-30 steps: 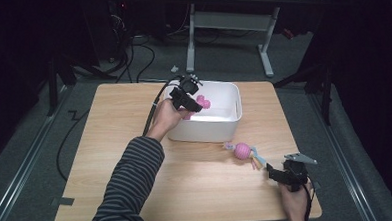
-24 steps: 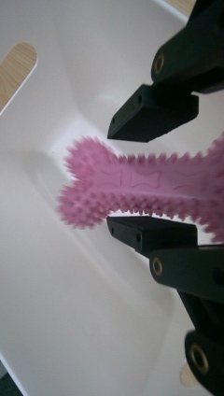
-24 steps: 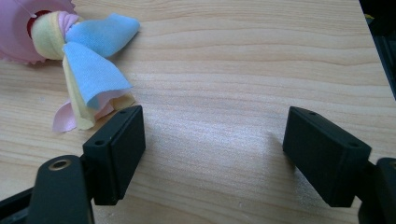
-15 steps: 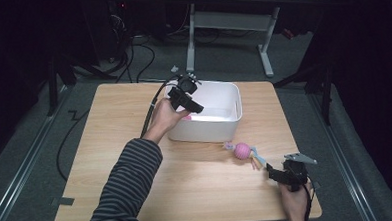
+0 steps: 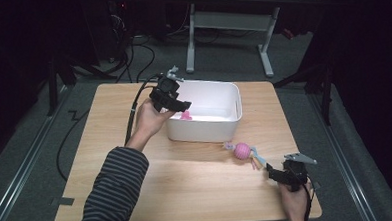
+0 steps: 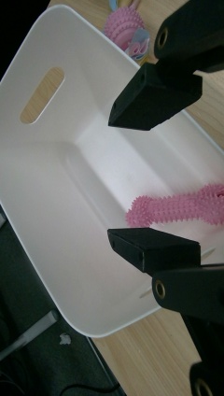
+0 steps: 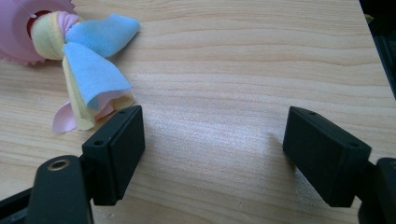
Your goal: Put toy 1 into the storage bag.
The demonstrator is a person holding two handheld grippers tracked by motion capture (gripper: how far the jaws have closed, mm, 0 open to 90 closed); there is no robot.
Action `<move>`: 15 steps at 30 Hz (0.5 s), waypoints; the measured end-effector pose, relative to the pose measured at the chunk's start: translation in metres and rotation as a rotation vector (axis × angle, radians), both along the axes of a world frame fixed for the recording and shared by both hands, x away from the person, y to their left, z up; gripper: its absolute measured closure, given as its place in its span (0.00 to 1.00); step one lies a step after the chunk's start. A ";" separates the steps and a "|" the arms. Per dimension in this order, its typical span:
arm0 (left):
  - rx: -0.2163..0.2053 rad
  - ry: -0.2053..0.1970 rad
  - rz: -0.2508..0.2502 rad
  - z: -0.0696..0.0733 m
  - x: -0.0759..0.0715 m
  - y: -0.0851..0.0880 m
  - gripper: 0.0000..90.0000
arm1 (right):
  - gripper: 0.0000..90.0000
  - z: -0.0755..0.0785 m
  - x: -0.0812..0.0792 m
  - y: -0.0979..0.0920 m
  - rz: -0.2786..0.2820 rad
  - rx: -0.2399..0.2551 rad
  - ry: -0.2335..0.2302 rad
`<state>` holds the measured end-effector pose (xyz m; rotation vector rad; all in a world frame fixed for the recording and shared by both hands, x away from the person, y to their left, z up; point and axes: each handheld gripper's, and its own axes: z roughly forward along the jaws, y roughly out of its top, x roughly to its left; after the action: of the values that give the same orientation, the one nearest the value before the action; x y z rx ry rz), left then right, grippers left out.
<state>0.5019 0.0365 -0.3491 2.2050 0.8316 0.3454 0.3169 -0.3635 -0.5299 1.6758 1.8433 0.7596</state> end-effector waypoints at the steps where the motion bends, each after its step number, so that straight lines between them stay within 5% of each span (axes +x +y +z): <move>1: -0.011 -0.003 0.005 0.001 -0.003 0.004 0.44 | 0.23 0.000 0.000 0.000 -0.001 0.000 0.000; 15: -0.061 -0.036 0.036 0.005 -0.028 0.044 0.43 | 0.23 0.000 0.000 0.000 -0.002 0.000 0.000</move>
<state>0.4735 0.0801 -0.3439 2.1240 0.8518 0.3714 0.3169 -0.3630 -0.5299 1.6777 1.8415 0.7586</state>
